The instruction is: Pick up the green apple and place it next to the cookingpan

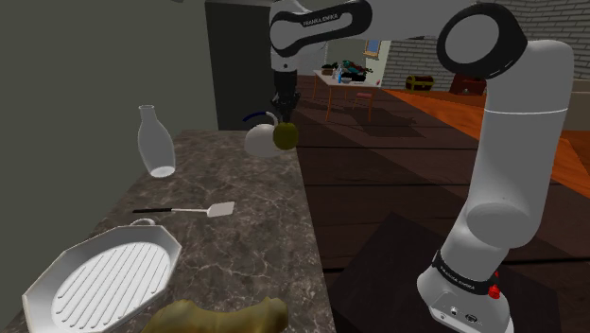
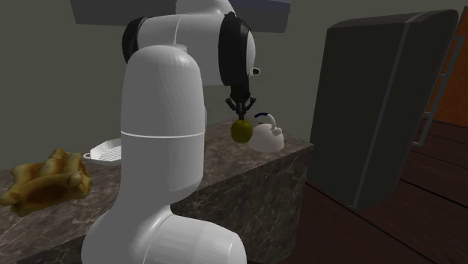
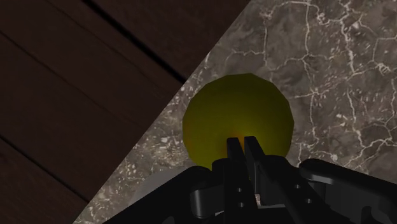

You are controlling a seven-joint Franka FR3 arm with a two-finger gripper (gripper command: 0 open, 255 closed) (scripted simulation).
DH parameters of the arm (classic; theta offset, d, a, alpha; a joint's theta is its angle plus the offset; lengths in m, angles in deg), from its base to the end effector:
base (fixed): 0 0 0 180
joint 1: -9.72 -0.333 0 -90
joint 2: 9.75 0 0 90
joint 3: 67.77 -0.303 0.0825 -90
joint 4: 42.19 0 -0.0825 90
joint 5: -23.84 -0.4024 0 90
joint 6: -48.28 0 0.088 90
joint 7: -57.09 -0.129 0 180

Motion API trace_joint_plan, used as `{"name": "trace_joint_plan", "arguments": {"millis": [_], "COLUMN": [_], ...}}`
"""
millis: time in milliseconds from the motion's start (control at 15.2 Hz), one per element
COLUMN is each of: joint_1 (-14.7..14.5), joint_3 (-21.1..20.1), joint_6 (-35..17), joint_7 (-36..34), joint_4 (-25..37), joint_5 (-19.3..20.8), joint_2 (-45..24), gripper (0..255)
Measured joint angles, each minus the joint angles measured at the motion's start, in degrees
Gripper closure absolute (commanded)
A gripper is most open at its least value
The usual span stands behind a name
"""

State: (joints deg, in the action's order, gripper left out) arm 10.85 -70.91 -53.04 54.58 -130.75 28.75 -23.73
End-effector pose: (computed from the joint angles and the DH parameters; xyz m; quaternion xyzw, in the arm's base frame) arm 0.6493 0.0106 0.4699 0.9993 0.0037 -0.0090 0.0357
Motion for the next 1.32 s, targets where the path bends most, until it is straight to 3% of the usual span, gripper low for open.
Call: {"name": "trace_joint_plan", "arguments": {"millis": [792, 1320], "joint_1": [-0.15, -5.43], "joint_3": [-0.02, -3.35], "joint_6": [9.61, 9.46], "joint_7": [0.66, -7.91], "joint_4": [10.89, 5.49], "joint_5": [-0.02, 0.07], "joint_2": [-1.24, 3.31], "gripper": [255, 255]}}
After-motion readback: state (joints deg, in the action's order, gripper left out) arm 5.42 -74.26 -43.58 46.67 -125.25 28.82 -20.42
